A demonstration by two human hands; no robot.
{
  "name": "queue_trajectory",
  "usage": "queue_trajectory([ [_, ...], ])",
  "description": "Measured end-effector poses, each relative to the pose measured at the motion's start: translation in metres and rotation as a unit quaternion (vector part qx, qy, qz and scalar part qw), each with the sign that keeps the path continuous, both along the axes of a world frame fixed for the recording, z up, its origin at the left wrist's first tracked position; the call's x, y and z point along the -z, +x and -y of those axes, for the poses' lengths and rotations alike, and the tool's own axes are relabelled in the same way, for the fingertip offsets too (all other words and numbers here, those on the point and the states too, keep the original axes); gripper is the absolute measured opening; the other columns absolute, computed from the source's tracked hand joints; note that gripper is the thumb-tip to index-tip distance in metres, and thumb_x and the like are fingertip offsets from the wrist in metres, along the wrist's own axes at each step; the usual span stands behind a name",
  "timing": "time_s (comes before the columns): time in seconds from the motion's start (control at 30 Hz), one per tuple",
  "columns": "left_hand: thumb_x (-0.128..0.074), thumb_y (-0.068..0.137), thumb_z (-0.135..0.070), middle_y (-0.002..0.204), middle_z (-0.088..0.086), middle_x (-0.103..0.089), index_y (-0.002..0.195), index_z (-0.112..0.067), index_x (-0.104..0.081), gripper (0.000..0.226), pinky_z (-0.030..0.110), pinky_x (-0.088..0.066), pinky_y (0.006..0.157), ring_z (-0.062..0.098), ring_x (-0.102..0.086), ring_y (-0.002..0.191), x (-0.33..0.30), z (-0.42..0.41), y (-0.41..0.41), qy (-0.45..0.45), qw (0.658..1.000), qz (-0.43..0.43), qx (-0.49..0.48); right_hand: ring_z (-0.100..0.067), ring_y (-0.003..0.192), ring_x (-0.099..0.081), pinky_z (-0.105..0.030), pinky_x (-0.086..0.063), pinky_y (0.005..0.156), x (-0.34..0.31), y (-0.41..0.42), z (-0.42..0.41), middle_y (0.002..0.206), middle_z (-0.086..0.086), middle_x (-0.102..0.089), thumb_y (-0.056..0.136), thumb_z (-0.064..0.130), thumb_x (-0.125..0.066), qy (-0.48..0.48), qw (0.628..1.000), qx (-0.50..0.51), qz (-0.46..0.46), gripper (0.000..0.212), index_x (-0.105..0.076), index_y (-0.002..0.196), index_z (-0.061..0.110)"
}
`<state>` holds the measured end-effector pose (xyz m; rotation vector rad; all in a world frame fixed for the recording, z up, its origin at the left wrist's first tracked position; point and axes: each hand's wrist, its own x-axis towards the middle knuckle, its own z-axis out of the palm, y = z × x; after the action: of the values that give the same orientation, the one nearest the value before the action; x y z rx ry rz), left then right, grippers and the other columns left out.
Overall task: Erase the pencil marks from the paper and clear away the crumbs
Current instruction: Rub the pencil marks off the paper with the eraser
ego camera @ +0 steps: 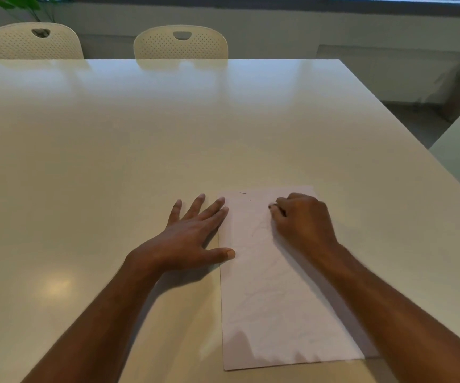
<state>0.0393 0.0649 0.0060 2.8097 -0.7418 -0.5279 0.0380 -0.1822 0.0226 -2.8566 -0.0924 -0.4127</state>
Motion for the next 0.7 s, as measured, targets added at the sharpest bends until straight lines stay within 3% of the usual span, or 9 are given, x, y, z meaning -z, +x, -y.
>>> queue_trajectory([
  [0.1,-0.02,0.07,-0.095,0.157,-0.025,0.028,0.158,-0.034,0.008,0.111,0.051,0.021,0.118,0.007,0.039,0.142,0.0,0.0,0.0,-0.002,1.0,-0.002,-0.003,-0.024,0.06,-0.06,-0.031,-0.048,0.055,0.002,-0.02,-0.025,0.067,0.001,-0.058,0.09,0.026,-0.055,0.007,0.997,-0.072,0.004,0.025,-0.067,0.072,0.014],
  [0.2,-0.027,0.075,-0.09,0.157,-0.025,0.029,0.158,-0.035,0.008,0.106,0.05,0.022,0.118,0.007,0.039,0.142,0.0,0.0,0.0,0.001,1.0,-0.001,-0.006,-0.015,0.06,-0.058,-0.033,-0.051,0.059,0.001,-0.04,-0.04,0.071,0.004,-0.06,0.097,0.032,-0.048,0.014,0.985,-0.165,-0.043,0.031,-0.073,0.084,0.018],
  [0.37,-0.019,0.069,-0.096,0.157,-0.026,0.028,0.158,-0.034,0.007,0.112,0.051,0.022,0.118,0.006,0.039,0.142,0.001,-0.001,0.001,-0.005,1.0,0.002,-0.001,-0.025,0.071,-0.064,-0.029,-0.045,0.061,0.0,-0.001,0.002,0.074,0.0,-0.063,0.091,0.032,-0.051,-0.008,1.0,-0.001,-0.004,0.029,-0.071,0.079,0.016],
  [0.47,-0.026,0.075,-0.091,0.157,-0.025,0.029,0.158,-0.034,0.008,0.107,0.05,0.022,0.118,0.007,0.039,0.142,0.0,0.0,0.001,0.002,1.0,0.001,-0.003,-0.022,0.059,-0.058,-0.028,-0.043,0.054,0.003,-0.026,-0.025,0.066,0.002,-0.057,0.094,0.028,-0.053,0.025,0.996,-0.086,-0.001,0.03,-0.066,0.071,0.016],
  [0.53,-0.032,0.081,-0.086,0.157,-0.025,0.028,0.158,-0.034,0.008,0.102,0.05,0.022,0.118,0.007,0.039,0.142,0.0,0.001,0.0,0.0,1.0,0.002,-0.005,-0.016,0.057,-0.056,-0.028,-0.045,0.055,0.003,-0.041,-0.033,0.068,0.005,-0.057,0.097,0.031,-0.051,0.028,0.988,-0.151,-0.032,0.031,-0.07,0.077,0.018],
  [0.7,-0.018,0.069,-0.096,0.157,-0.025,0.028,0.158,-0.034,0.008,0.112,0.05,0.022,0.118,0.007,0.038,0.142,0.001,0.0,0.001,-0.001,1.0,0.003,0.0,-0.026,0.068,-0.063,-0.03,-0.048,0.059,0.0,-0.003,0.006,0.072,-0.001,-0.062,0.091,0.03,-0.053,0.0,1.0,-0.001,0.006,0.027,-0.069,0.075,0.015],
])
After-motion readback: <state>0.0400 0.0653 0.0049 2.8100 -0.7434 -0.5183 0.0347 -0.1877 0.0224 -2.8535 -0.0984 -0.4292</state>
